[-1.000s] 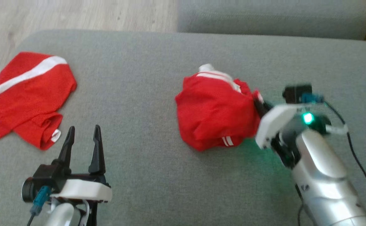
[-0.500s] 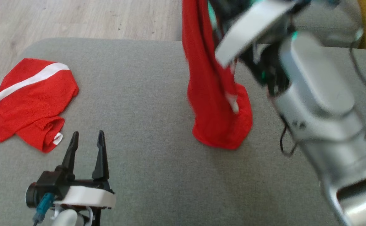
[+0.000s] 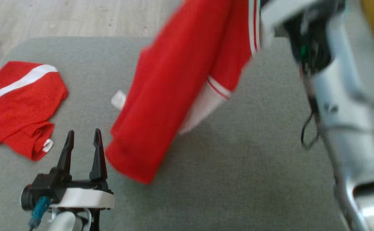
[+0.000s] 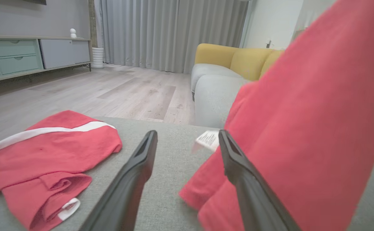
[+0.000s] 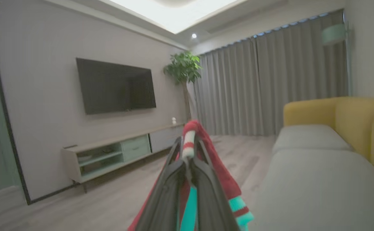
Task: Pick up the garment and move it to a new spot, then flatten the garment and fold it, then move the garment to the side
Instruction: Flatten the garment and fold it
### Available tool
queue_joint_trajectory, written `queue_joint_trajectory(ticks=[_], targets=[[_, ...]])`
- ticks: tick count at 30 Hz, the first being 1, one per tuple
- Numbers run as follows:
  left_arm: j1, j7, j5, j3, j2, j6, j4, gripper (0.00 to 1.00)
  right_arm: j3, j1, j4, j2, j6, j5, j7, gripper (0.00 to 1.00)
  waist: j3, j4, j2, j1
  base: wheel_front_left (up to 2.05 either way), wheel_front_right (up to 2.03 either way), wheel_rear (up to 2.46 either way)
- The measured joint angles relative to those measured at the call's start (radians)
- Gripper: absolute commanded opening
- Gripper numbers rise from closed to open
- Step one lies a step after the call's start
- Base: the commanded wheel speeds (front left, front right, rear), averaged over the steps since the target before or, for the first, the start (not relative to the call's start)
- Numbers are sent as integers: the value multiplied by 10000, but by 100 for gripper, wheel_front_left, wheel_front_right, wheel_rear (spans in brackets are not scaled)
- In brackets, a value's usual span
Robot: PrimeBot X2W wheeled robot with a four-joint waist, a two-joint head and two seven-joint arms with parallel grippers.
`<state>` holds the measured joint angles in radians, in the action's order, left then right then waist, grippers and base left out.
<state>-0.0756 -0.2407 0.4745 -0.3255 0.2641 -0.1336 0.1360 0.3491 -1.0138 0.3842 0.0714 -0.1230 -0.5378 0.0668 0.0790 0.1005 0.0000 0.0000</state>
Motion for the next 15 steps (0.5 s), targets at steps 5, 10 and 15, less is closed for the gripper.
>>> queue_joint_trajectory(ticks=[5,10,15], targets=[[-31,-36,0,4,-8,0,-84,100,-587,2213,-433,58,0,817,1110,0,208,-293,0,1,0,0,0],[-35,-84,-2,33,-8,0,-92,100,-934,4006,-2819,249,0,1083,2290,0,314,-490,0,1,0,0,0],[-35,-84,-2,96,8,0,-117,100,-1340,5185,-6082,305,0,1260,3407,0,364,-629,0,0,0,0,0]])
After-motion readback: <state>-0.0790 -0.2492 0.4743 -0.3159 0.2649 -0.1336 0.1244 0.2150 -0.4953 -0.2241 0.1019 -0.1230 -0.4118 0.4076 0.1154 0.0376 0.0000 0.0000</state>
